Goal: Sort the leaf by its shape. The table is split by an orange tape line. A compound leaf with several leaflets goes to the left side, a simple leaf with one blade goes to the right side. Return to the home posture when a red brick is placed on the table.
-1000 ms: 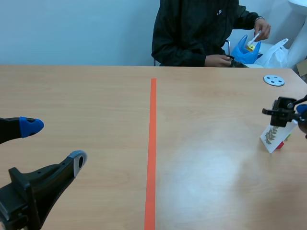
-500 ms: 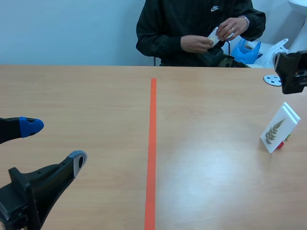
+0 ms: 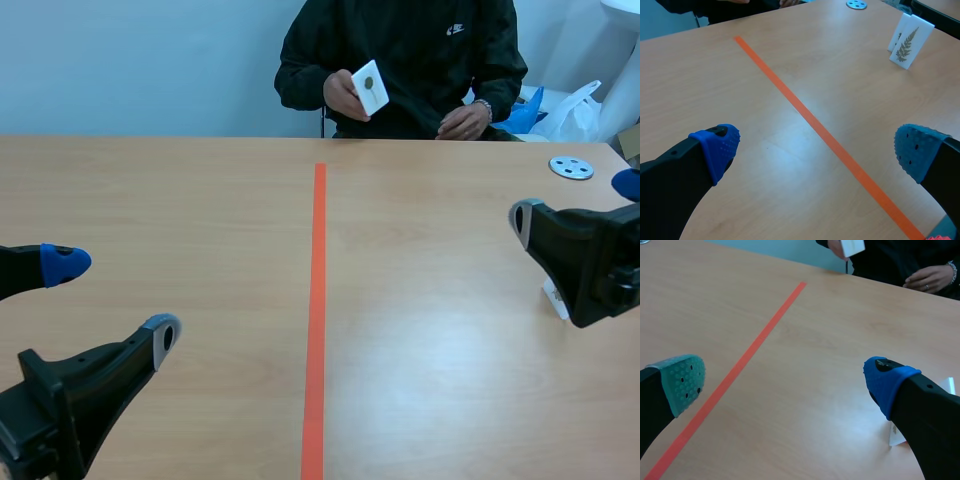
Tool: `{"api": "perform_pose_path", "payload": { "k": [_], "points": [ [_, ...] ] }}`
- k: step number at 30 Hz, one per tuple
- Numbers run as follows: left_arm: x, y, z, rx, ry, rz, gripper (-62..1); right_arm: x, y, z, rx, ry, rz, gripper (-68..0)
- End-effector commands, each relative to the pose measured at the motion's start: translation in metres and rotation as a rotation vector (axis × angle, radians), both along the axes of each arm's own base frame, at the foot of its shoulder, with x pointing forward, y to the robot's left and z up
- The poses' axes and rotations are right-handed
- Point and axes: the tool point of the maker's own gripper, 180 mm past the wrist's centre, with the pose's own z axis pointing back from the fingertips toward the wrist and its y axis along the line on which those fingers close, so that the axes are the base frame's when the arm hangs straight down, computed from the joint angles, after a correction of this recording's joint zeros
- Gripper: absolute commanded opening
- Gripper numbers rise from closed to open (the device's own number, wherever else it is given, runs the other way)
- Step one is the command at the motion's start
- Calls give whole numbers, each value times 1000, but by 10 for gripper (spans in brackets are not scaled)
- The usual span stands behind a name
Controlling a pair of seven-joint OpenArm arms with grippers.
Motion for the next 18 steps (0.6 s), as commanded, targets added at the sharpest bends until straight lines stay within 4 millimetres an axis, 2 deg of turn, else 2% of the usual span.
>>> {"api": "perform_pose_path", "payload": {
  "k": [1, 18],
  "points": [
    [2, -1, 7, -18, -22, 0, 14, 5, -2, 9, 1, -34, 2, 4],
    [1, -1, 2, -1, 1, -1, 14, -1, -2, -4, -10, 23, -8, 4]
  ]
}}
